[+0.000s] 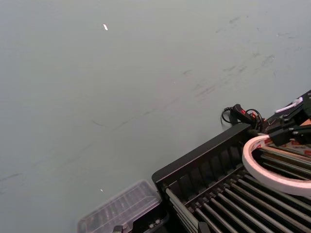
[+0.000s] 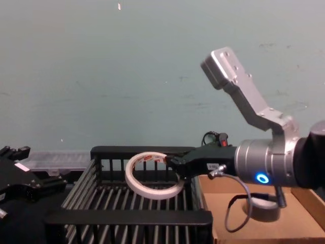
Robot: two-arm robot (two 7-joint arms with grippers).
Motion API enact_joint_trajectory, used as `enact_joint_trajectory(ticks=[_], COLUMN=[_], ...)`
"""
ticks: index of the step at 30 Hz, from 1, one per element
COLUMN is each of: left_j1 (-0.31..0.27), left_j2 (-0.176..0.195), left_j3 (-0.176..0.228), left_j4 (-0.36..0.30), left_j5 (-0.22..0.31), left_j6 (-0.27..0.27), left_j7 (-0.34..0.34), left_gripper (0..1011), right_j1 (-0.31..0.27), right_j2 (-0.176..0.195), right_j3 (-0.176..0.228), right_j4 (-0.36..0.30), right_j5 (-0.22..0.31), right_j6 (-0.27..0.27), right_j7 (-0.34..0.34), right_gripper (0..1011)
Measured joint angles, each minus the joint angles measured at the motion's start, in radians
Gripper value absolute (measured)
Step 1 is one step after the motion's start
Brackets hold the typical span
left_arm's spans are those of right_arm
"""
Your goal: Pick up the white tape and place it into the black box , Pick up the silver tape and place it into the brown box.
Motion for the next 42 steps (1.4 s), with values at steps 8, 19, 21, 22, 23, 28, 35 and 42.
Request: enact_joint_trajectory(ticks=[8, 19, 21, 22, 23, 28, 35, 42], left_j1=[0.000, 0.000, 0.000, 0.000, 0.000, 0.000, 0.000, 0.000], left_j2=[0.000, 0.000, 0.000, 0.000, 0.000, 0.000, 0.000, 0.000], left_j3=[0.000, 0.000, 0.000, 0.000, 0.000, 0.000, 0.000, 0.000], left_j4=[0.000, 0.000, 0.000, 0.000, 0.000, 0.000, 0.000, 0.000], left_j5=[0.000, 0.000, 0.000, 0.000, 0.000, 0.000, 0.000, 0.000], left_j6=[0.000, 0.000, 0.000, 0.000, 0.000, 0.000, 0.000, 0.000], left_j7=[0.000, 0.000, 0.000, 0.000, 0.000, 0.000, 0.000, 0.000], left_gripper=[1001, 1001, 1001, 1001, 1001, 1001, 1001, 1002], right_j1=[0.020, 0.021, 0.021, 0.021, 0.021, 0.021, 0.021, 0.020], right_j2=[-0.039, -0.049, -0.048, -0.048, -0.048, -0.047, -0.046, -0.046], right_j3=[0.006, 0.011, 0.011, 0.011, 0.011, 0.010, 0.010, 0.009], right_j4=[0.066, 0.079, 0.078, 0.078, 0.077, 0.076, 0.074, 0.073], right_j5=[-0.025, -0.038, -0.037, -0.037, -0.036, -0.035, -0.033, -0.033], right_j6=[-0.039, -0.045, -0.045, -0.045, -0.045, -0.044, -0.043, -0.042], right_j7=[-0.023, -0.034, -0.033, -0.033, -0.033, -0.032, -0.031, -0.030], right_gripper=[95, 95, 95, 95, 95, 144, 352, 562])
